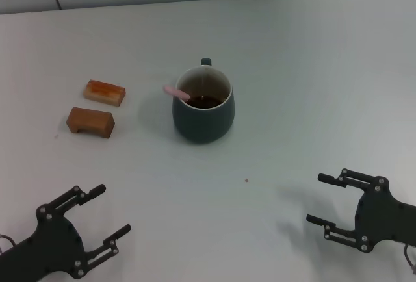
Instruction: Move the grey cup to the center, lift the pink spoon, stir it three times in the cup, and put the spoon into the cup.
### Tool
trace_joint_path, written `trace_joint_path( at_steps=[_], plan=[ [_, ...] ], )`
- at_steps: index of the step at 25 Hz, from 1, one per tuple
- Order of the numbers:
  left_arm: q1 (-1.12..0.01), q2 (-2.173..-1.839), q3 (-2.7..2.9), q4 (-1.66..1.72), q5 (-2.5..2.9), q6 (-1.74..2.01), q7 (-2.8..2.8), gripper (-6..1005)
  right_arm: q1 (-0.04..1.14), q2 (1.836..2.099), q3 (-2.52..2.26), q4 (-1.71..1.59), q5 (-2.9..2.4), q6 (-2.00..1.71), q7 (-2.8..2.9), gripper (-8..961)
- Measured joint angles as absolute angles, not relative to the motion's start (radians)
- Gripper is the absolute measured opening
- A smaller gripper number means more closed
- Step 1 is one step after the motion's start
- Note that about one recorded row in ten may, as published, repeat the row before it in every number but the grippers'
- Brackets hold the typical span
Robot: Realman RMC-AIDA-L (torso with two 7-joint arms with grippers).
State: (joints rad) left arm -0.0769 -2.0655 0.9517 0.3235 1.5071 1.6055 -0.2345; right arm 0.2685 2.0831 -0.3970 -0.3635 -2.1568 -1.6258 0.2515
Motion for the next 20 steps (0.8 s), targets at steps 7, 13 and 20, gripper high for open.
trace_joint_path(
  at_steps=[7, 13, 20],
  plan=[
    [-0.074, -2.066, 0.966, 0.314, 1.506, 1.579, -0.194, 710, 0.268, 2.083, -0.392, -0.364, -2.157, -1.626, 0.251, 674],
    [-0.074, -2.068, 0.963, 0.313, 1.499, 1.582, -0.194, 699, 0.269, 2.083, -0.391, -0.363, -2.157, -1.626, 0.251, 675],
    [-0.074, -2.068, 0.957, 0.313, 1.495, 1.587, -0.187, 713, 0.272, 2.083, -0.391, -0.361, -2.157, -1.626, 0.251, 675]
  ],
)
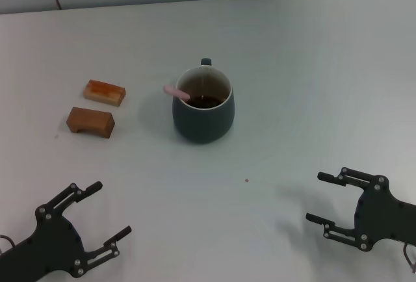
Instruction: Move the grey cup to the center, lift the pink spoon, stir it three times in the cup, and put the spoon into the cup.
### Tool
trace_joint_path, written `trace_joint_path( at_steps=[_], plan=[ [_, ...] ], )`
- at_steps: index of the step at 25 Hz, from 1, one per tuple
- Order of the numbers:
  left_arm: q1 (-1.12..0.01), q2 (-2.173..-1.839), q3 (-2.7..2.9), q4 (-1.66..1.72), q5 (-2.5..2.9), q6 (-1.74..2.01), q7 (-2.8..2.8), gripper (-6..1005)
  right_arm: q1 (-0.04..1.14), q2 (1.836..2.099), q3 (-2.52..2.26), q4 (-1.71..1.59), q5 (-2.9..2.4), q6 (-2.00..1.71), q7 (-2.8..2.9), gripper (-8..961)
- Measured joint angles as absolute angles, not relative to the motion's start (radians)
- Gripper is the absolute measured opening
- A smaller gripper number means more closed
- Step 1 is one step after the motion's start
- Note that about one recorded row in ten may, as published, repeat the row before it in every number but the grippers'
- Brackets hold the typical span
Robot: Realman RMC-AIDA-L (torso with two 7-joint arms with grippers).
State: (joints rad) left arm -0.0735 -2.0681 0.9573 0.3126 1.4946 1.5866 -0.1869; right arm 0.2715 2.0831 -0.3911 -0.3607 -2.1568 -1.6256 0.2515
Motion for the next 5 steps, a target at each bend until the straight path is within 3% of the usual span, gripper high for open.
trace_joint_path(
  at_steps=[5],
  plan=[
    [-0.074, -2.068, 0.945, 0.313, 1.494, 1.587, -0.187, 713, 0.272, 2.083, -0.391, -0.36, -2.157, -1.626, 0.251, 675]
  ],
)
